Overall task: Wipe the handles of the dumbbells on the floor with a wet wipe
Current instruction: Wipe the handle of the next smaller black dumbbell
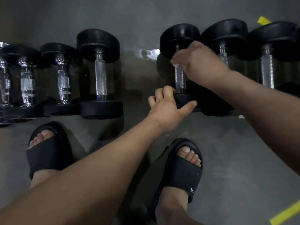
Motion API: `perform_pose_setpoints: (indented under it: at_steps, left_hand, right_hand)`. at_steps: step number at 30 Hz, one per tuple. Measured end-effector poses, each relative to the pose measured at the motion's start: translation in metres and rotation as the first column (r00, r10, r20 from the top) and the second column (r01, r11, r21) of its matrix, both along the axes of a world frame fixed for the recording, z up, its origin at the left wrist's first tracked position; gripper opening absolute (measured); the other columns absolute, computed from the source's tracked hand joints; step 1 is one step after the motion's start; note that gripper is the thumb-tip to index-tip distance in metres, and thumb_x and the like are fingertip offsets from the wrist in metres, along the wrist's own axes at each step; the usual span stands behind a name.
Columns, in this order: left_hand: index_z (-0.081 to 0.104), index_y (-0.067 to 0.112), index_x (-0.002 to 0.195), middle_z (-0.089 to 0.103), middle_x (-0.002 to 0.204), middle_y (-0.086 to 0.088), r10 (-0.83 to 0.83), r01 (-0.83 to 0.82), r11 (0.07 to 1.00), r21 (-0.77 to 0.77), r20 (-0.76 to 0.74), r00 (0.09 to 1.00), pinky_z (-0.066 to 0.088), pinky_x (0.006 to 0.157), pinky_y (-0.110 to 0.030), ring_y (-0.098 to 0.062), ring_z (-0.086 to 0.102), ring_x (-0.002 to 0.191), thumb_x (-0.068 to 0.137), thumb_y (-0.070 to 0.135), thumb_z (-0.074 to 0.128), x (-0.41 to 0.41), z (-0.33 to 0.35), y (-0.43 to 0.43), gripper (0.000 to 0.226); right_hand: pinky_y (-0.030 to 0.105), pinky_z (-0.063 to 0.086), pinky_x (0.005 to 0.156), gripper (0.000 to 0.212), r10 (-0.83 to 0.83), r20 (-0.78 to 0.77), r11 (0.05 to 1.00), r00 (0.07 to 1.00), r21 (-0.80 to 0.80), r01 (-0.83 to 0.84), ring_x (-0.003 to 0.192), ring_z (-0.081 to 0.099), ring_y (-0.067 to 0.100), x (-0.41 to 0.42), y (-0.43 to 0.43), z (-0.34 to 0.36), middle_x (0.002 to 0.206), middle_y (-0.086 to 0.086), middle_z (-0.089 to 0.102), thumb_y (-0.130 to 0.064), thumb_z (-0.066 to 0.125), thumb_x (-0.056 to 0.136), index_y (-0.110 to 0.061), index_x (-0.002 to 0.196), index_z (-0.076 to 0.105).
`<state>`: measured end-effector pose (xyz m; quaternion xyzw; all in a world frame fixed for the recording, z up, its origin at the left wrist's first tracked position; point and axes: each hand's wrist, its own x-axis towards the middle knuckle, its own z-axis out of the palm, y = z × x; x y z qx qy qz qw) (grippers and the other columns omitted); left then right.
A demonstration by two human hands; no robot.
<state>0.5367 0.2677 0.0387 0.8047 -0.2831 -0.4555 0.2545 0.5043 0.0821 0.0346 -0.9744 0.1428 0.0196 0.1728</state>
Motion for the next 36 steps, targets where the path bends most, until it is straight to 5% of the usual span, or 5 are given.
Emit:
perform_pose_setpoints:
  at_steps: [6, 16, 20, 26, 36]
  left_hand:
    - [0.038, 0.021, 0.132, 0.032, 0.134, 0.004, 0.159, -0.158, 0.985, -0.062, 0.003, 0.987, 0.034, 0.109, -0.033, -0.019, 0.028, 0.126, 0.078, 0.065, 0.073, -0.009, -0.003, 0.007, 0.078]
    - [0.038, 0.019, 0.133, 0.034, 0.138, 0.001, 0.248, -0.249, 0.966, -0.068, -0.017, 0.969, 0.029, 0.105, -0.023, -0.016, 0.029, 0.13, 0.07, 0.067, 0.078, -0.012, -0.007, 0.011, 0.089]
    - [0.039, 0.019, 0.132, 0.034, 0.135, 0.003, 0.224, -0.224, 0.973, -0.063, -0.011, 0.975, 0.03, 0.104, -0.023, -0.015, 0.03, 0.128, 0.07, 0.069, 0.077, -0.009, -0.008, 0.011, 0.089]
    - [0.04, 0.018, 0.133, 0.035, 0.133, 0.003, 0.213, -0.213, 0.976, -0.055, -0.003, 0.977, 0.029, 0.105, -0.022, -0.015, 0.031, 0.129, 0.069, 0.068, 0.078, -0.006, -0.008, 0.011, 0.089]
    - [0.041, 0.019, 0.14, 0.046, 0.139, 0.001, 0.187, -0.19, 0.981, -0.036, -0.067, 0.98, 0.042, 0.107, -0.027, -0.014, 0.049, 0.126, 0.077, 0.064, 0.075, 0.014, -0.004, 0.026, 0.084]
  right_hand:
    - [0.037, 0.053, 0.093, 0.034, 0.099, -0.065, 0.99, 0.993, 0.109, -0.092, 0.101, 0.064, 0.028, -0.026, 0.018, 0.02, 0.109, 0.003, 0.075, -0.003, 0.056, 0.088, -0.019, 0.108, 0.078]
    - [0.008, 0.039, 0.1, 0.035, 0.078, -0.177, 0.979, 0.981, 0.202, -0.042, 0.108, 0.062, -0.005, -0.023, 0.008, 0.026, 0.112, -0.016, 0.074, -0.006, 0.06, 0.088, -0.029, 0.104, 0.08]
    - [0.01, 0.044, 0.1, 0.034, 0.134, -0.24, 0.964, 0.961, 0.258, -0.07, 0.104, 0.063, -0.011, -0.021, 0.007, 0.033, 0.107, -0.022, 0.074, -0.006, 0.063, 0.088, -0.033, 0.098, 0.081]
    - [0.0, 0.036, 0.098, 0.031, -0.069, -0.12, 0.955, 0.99, 0.278, 0.1, 0.104, 0.059, -0.015, -0.024, 0.011, 0.027, 0.108, -0.015, 0.075, -0.004, 0.062, 0.088, -0.025, 0.1, 0.081]
    - [0.01, 0.043, 0.102, 0.028, -0.179, -0.077, 0.917, 0.981, 0.347, 0.195, 0.106, 0.064, -0.009, -0.029, 0.026, 0.019, 0.105, -0.015, 0.076, -0.006, 0.064, 0.087, -0.026, 0.098, 0.081]
